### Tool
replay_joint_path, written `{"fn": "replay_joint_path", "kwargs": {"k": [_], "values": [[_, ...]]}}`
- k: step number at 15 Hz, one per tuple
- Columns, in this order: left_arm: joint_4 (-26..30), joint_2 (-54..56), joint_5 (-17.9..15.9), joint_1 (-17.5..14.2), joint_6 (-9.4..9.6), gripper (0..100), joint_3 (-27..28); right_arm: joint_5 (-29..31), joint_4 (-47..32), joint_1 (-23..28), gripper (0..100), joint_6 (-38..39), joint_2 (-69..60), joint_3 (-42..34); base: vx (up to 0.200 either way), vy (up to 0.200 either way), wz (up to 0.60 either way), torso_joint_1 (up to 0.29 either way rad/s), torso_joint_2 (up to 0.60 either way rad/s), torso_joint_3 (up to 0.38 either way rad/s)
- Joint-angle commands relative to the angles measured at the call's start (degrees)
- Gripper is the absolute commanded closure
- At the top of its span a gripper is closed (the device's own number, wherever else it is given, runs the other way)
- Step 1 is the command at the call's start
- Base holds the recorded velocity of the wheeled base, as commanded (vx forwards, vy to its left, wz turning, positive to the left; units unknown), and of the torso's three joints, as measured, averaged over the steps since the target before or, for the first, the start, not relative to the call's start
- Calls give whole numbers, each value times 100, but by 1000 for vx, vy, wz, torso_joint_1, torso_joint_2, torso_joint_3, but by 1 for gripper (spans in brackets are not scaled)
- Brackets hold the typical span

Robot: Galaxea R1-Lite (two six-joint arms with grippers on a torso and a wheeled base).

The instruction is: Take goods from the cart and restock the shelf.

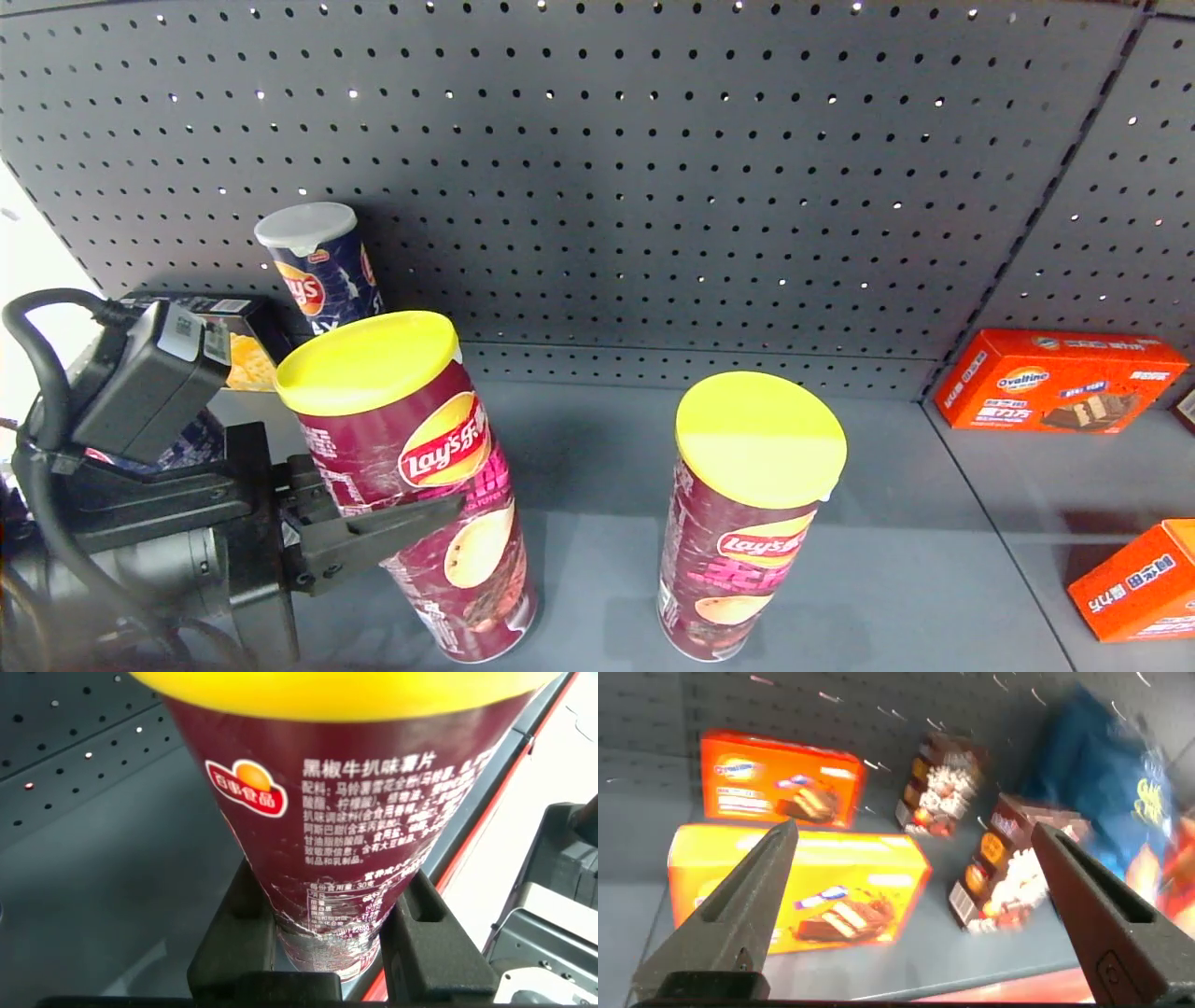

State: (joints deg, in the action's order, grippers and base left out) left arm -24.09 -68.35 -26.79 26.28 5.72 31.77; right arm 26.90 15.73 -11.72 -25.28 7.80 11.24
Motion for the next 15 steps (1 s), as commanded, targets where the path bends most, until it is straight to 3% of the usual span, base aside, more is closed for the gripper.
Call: {"fn": "replay_joint_path", "kwargs": {"k": [1,4,7,9,13,15], "values": [[-8,-47,-1,17,0,100,14,-634,-377,-15,0,-223,-86,203,0,0,0,0,0,0],[-61,-38,-1,0,0,100,-4,-2181,-465,-138,0,-135,-165,-60,0,0,0,0,0,0],[-61,-38,-1,-9,0,100,-13,-3191,9,-138,0,586,-165,-605,0,0,0,0,0,0],[-70,-38,-1,-18,0,100,-4,-3271,590,-138,0,946,-165,-1124,0,0,0,0,0,0],[-78,-38,-1,-9,0,100,-4,-3446,317,-138,0,1192,-165,-1124,0,0,0,0,0,0],[-78,-38,-1,-9,0,100,-4,-3411,-263,-138,0,1192,-165,-1124,0,0,0,0,0,0]]}}
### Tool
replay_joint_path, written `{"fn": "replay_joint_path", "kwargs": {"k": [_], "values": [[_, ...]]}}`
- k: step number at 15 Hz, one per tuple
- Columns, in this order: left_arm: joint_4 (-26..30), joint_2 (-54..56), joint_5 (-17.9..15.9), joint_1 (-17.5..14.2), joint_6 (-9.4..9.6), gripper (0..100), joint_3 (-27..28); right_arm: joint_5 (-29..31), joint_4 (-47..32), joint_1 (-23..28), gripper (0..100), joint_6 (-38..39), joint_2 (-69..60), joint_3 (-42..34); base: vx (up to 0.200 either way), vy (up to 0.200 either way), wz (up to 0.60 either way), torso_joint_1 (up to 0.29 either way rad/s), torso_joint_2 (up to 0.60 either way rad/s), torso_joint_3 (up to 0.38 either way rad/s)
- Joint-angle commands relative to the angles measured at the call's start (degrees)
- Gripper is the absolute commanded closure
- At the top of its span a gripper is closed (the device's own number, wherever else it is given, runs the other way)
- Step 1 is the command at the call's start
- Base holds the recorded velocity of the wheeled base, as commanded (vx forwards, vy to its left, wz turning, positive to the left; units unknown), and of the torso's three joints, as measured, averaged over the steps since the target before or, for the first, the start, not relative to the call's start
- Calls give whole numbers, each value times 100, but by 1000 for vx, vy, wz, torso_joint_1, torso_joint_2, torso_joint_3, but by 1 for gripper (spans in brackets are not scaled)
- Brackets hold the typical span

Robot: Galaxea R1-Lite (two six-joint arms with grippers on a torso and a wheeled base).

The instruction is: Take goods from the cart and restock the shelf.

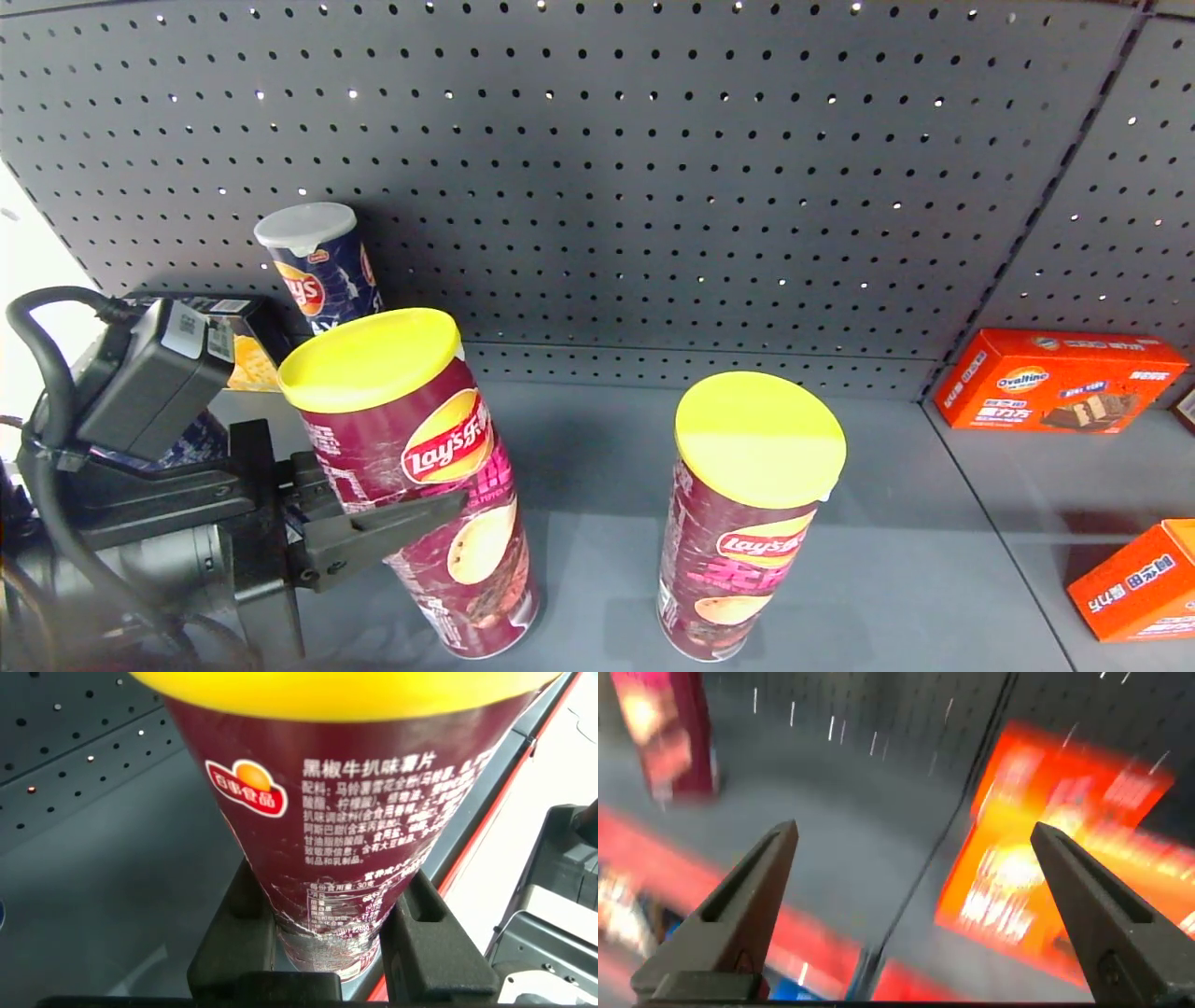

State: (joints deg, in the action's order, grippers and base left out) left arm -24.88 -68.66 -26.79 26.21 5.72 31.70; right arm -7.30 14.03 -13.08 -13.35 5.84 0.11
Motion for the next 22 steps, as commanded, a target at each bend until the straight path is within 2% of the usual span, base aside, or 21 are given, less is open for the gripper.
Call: {"fn": "replay_joint_path", "kwargs": {"k": [1,2,4,6,7,9,10,13,16,17,18,22], "values": [[1,-7,-1,-2,0,100,3,10,-498,7,0,-19,31,-11,0,0,0,0,0,0],[1,-7,-1,-2,0,100,3,10,-1087,7,0,-10,31,7,0,0,0,0,0,0],[1,1,8,-2,0,100,3,-281,-1148,-19,0,17,40,42,0,0,0,0,0,0],[1,1,-1,-11,0,100,-5,-184,-1113,-19,0,377,31,24,0,0,0,0,0,0],[1,1,8,-2,0,100,3,264,-990,-19,0,737,31,-11,0,0,0,0,0,0],[1,10,8,-11,0,100,-5,1011,-1008,-19,0,799,31,-11,0,0,0,0,0,0],[1,19,8,-11,0,100,-23,1082,-1008,-19,0,834,31,-11,0,0,0,0,0,0],[1,28,8,-11,0,100,-102,1099,-1016,-19,0,878,31,-11,0,0,0,0,0,0],[1,28,-1,-2,0,100,-67,1152,-1060,-19,0,1344,31,-11,0,0,0,0,0,0],[-8,28,-1,-11,0,100,-49,1152,-1069,-19,0,1370,31,-11,0,0,0,0,0,0],[-8,28,-1,-2,0,100,-32,1099,-1430,-37,0,1317,84,-2,0,0,0,0,0,0],[-8,28,-1,-11,0,100,38,1073,-1412,-72,0,1273,31,-2,0,0,0,0,0,0]]}}
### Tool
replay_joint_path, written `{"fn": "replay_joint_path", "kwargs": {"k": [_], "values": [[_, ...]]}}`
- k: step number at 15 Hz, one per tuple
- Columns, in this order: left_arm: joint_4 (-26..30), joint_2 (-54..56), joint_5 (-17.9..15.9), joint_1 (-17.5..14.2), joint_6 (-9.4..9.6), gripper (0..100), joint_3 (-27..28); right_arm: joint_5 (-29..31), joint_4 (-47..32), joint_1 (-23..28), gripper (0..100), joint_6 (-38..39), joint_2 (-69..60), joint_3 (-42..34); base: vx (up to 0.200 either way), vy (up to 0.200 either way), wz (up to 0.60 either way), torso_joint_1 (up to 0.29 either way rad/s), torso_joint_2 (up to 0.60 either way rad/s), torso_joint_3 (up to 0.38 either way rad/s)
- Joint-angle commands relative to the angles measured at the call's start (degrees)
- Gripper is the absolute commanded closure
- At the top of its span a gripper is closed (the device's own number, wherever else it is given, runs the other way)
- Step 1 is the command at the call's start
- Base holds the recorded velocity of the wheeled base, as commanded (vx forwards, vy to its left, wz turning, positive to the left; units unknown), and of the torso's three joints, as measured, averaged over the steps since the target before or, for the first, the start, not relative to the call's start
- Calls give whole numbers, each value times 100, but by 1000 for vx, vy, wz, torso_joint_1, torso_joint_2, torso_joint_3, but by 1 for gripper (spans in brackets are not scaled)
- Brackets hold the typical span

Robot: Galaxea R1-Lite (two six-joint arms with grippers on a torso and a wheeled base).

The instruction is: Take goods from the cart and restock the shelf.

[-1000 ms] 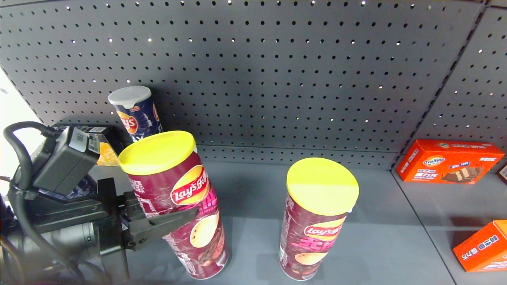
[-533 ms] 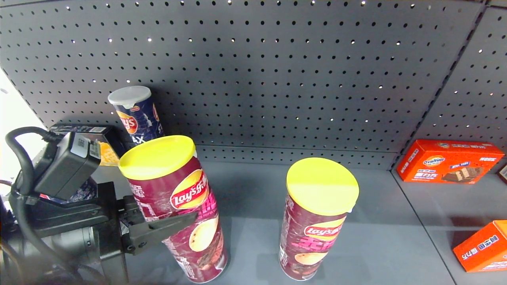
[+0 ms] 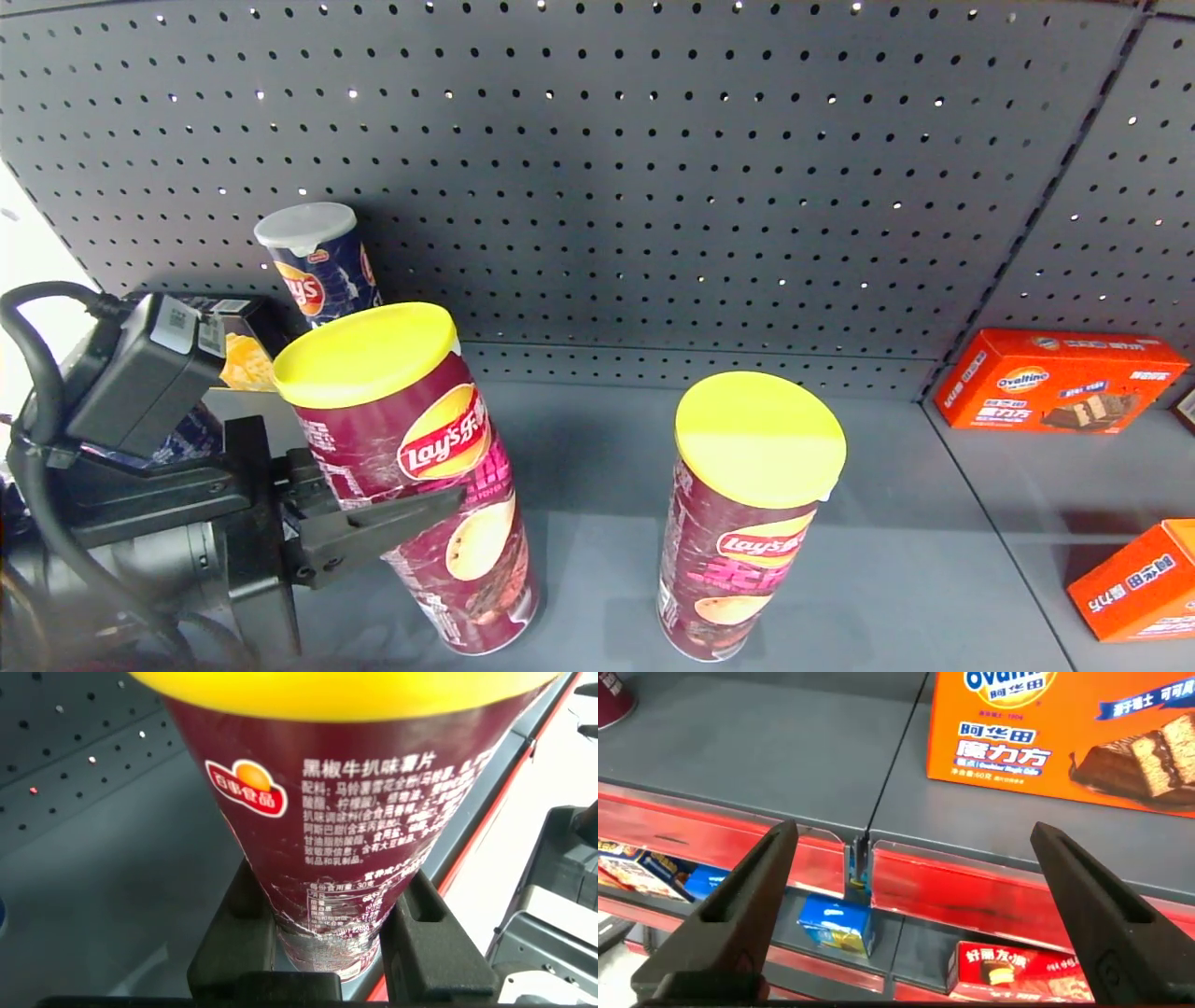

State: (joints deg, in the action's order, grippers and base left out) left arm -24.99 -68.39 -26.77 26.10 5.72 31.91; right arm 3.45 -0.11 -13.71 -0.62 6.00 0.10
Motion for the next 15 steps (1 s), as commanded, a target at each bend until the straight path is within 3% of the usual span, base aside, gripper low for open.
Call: {"fn": "replay_joint_path", "kwargs": {"k": [1,6,7,8,15], "values": [[3,-8,-4,0,0,100,25,-2,2,-8,0,1,15,-1,0,0,0,0,0,0],[-226,-69,-12,27,0,100,78,-2,-7,229,0,1,24,-1,0,0,0,0,0,0],[-226,-113,-30,36,0,100,96,-2,-7,554,0,1,33,-1,0,0,0,0,0,0],[-234,-192,-179,27,8,100,201,-2,2,1530,0,1,-72,-1,0,0,0,0,0,0],[-190,-263,-250,141,8,100,641,-2,2,1380,0,27,-600,-1,0,0,0,0,0,0]]}}
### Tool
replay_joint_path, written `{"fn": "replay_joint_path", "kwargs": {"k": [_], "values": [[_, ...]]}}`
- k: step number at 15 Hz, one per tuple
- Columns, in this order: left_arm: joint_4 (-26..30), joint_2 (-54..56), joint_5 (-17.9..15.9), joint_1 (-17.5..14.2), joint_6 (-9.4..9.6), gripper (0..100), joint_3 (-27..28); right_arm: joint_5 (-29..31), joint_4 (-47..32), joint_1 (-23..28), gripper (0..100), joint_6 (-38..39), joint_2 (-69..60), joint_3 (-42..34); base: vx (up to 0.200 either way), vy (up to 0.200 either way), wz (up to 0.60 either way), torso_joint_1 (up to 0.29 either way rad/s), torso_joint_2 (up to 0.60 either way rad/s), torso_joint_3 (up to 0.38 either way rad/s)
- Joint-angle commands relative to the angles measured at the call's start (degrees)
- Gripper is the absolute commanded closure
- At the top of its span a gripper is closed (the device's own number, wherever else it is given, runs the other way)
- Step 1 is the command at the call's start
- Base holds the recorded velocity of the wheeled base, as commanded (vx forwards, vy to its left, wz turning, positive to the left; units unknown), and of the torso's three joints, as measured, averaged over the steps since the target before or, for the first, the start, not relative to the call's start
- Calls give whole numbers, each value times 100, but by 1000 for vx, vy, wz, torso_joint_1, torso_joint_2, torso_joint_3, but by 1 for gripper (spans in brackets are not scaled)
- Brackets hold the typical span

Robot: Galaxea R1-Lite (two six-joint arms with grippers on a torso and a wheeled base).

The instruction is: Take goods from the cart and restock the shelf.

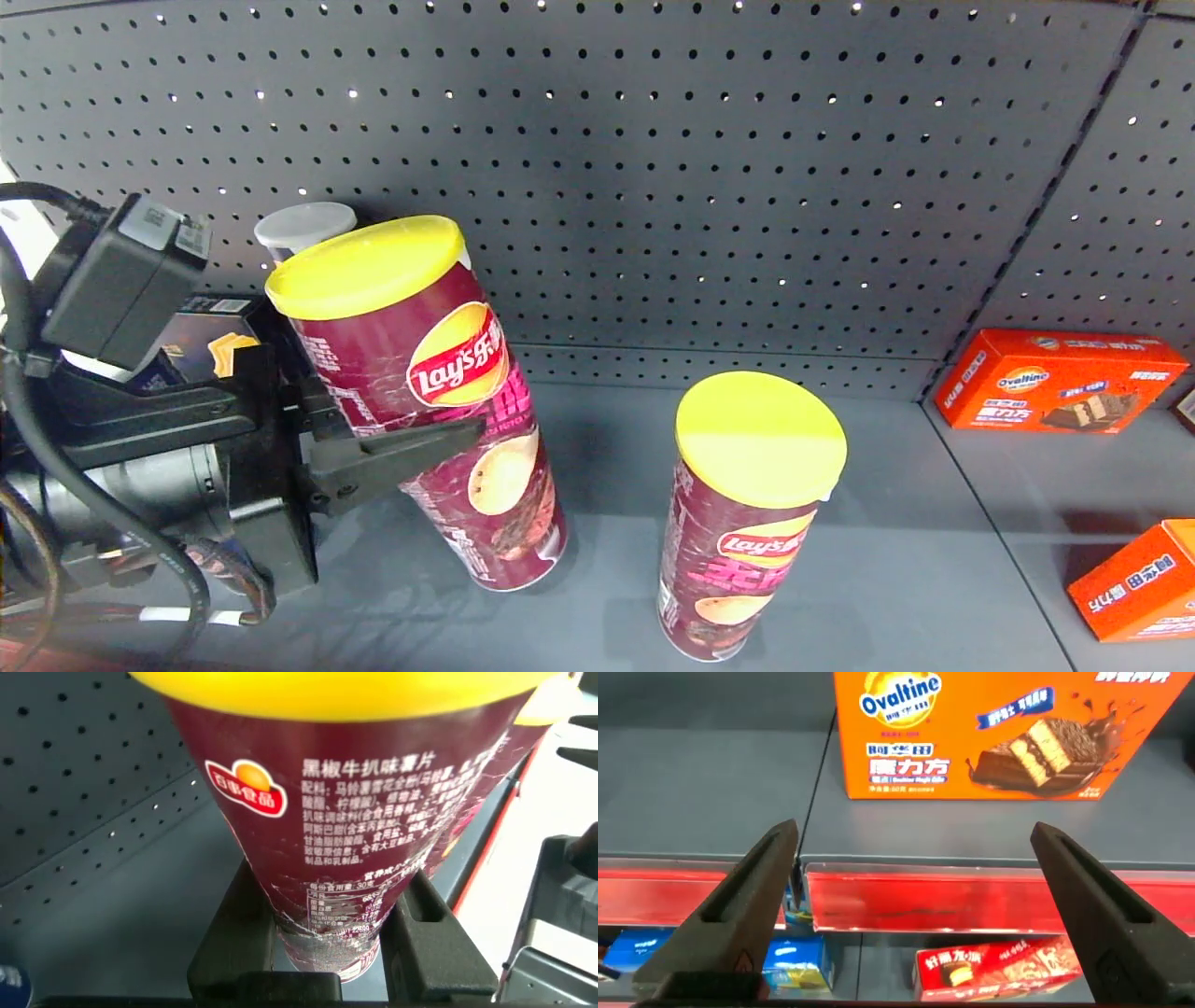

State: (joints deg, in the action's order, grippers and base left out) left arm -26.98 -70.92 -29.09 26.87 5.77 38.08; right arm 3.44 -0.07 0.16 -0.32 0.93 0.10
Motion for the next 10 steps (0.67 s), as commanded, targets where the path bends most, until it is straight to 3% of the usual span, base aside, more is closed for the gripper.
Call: {"fn": "replay_joint_path", "kwargs": {"k": [1,4,6,9,10], "values": [[43,0,-9,126,-5,100,32,-1,-1,-7,0,-3,-93,-1,0,0,0,0,0,0],[149,9,17,266,65,100,217,-1,-1,-7,0,-3,-93,-1,0,0,0,0,0,0],[659,26,61,319,214,100,533,-1,-1,-7,0,-3,-93,-1,0,0,0,0,0,0],[966,26,79,328,241,100,674,-1,-1,-7,0,-3,-93,-1,0,0,0,0,0,0],[1063,-167,61,319,267,100,964,-1,-1,-7,0,-3,-93,-1,0,0,0,0,0,0]]}}
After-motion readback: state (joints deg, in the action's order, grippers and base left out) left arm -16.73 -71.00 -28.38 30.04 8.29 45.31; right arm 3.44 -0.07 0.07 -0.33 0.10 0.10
